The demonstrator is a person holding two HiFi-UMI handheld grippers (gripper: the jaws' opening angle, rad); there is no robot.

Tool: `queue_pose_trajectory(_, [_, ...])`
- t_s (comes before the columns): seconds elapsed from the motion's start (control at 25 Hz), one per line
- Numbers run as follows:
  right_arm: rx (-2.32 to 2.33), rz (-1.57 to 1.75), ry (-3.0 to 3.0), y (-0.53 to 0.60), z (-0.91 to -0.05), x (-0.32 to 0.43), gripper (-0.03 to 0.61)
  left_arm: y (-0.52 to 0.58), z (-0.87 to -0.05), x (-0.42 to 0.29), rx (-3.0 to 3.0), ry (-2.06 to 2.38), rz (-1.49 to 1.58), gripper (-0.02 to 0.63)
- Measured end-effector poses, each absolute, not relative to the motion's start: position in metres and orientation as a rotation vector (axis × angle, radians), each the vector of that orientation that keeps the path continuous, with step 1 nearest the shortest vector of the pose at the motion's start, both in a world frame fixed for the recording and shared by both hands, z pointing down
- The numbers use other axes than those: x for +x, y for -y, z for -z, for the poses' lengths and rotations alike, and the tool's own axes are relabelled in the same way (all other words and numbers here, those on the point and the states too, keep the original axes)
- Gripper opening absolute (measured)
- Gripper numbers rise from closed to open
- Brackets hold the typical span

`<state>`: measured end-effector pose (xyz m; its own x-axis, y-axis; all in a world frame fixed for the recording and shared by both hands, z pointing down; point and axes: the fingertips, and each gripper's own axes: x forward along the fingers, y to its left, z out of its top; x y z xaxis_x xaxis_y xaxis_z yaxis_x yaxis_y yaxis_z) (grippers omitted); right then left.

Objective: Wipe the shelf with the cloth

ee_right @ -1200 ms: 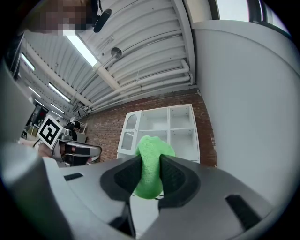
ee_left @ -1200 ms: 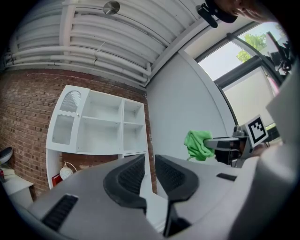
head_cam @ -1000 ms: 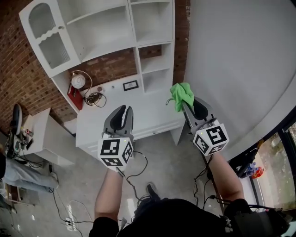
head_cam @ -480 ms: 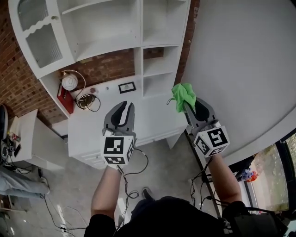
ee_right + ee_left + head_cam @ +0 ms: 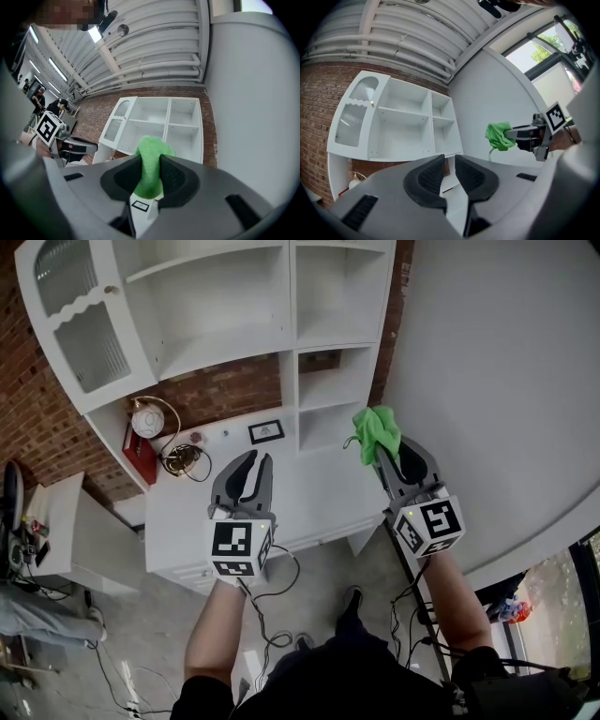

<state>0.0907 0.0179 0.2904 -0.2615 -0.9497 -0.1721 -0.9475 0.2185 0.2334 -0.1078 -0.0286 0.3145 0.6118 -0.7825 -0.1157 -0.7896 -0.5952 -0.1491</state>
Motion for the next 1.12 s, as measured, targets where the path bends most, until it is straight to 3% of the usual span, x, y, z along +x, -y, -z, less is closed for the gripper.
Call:
queue_pose_trajectory(0.36, [1.805, 0.473, 2.635, 0.076, -0.279, 0.117, 0.098, 0.096, -0.297, -0.084, -2.564, -1.393, -0.042, 0.069])
queue_pose_trajectory(0.72, [1.623, 0.375, 2.781, 0.185, -0.302, 0.170, 0.097, 0.191, -0.309, -0.011, -2.568, -1.480, 0.037, 0.069])
queue_pose_trajectory(1.12, [1.348, 0.540, 2.767, 0.246, -0.282, 0.202, 0.097, 0.239, -0.310, 0.037, -2.557, -1.533, 0.048, 0.069])
